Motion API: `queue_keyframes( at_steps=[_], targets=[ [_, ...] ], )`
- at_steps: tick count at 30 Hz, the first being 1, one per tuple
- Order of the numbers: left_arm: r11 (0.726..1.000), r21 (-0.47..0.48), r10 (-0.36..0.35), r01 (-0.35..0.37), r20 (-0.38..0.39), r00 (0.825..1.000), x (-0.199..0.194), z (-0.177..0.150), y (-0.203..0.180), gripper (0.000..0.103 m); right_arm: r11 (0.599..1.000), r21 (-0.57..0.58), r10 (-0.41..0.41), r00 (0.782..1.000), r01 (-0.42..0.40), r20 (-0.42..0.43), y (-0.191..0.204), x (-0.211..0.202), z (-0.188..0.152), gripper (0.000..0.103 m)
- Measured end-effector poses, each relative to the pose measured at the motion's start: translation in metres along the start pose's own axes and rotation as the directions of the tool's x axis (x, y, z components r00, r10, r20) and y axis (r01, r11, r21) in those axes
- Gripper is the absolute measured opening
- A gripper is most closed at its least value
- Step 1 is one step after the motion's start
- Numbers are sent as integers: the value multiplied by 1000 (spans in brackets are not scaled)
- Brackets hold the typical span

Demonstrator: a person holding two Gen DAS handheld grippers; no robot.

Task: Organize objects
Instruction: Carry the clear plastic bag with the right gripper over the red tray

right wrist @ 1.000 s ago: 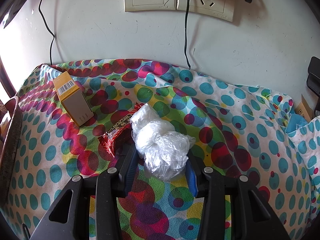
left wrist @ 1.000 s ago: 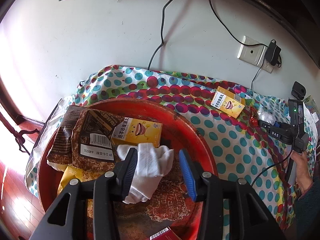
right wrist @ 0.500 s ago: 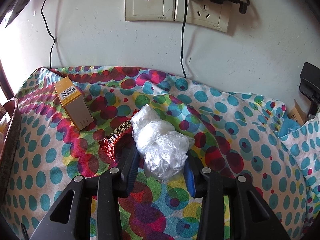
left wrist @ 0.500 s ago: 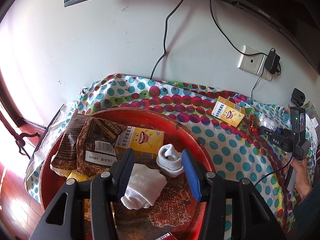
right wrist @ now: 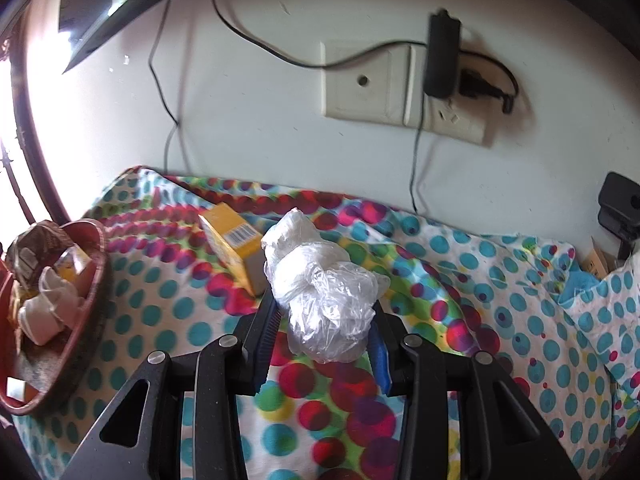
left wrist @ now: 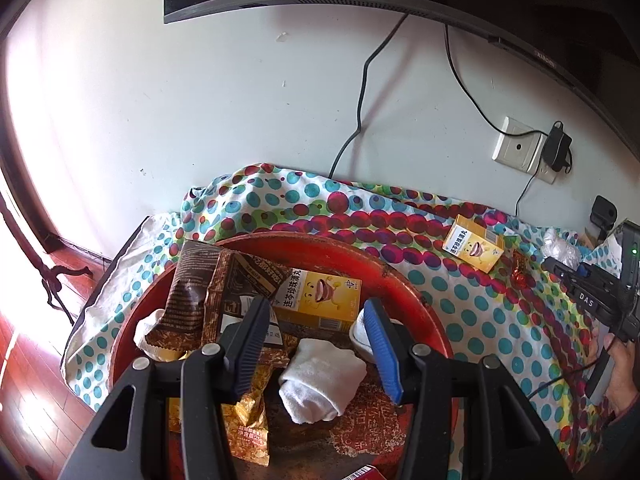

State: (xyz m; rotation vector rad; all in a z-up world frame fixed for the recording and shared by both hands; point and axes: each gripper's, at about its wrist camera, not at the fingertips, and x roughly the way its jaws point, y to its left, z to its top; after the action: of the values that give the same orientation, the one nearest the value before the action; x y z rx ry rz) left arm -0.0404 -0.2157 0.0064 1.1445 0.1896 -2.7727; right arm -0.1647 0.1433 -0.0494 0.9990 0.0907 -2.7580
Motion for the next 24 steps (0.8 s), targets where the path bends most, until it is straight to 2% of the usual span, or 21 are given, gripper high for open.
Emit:
queue_keyframes(
  at_steps=[4, 7, 11, 18, 24],
  targets=[
    [1000, -26, -3, 3, 0, 1000, 0, 0, 10, 50, 991, -51, 121, 993, -121, 1, 48, -22, 12, 39],
    [999, -45, 1, -2, -1, 1000, 2, -1, 18, 50, 973, -100, 207, 978, -209, -30, 90, -29, 12, 39],
    [997, -77, -3, 3, -8, 1000, 4, -2, 29, 50, 939, -180, 283, 956, -293, -79, 145, -32, 3, 39],
    [996, -91, -4, 2, -25, 1000, 10, -4, 34, 50, 885, -269, 343, 922, -381, -179, 208, -25, -21, 39],
    [996, -84, -11, 8, -27, 1000, 11, -5, 29, 50, 853, -308, 355, 901, -421, -247, 237, -15, -41, 39]
  ],
)
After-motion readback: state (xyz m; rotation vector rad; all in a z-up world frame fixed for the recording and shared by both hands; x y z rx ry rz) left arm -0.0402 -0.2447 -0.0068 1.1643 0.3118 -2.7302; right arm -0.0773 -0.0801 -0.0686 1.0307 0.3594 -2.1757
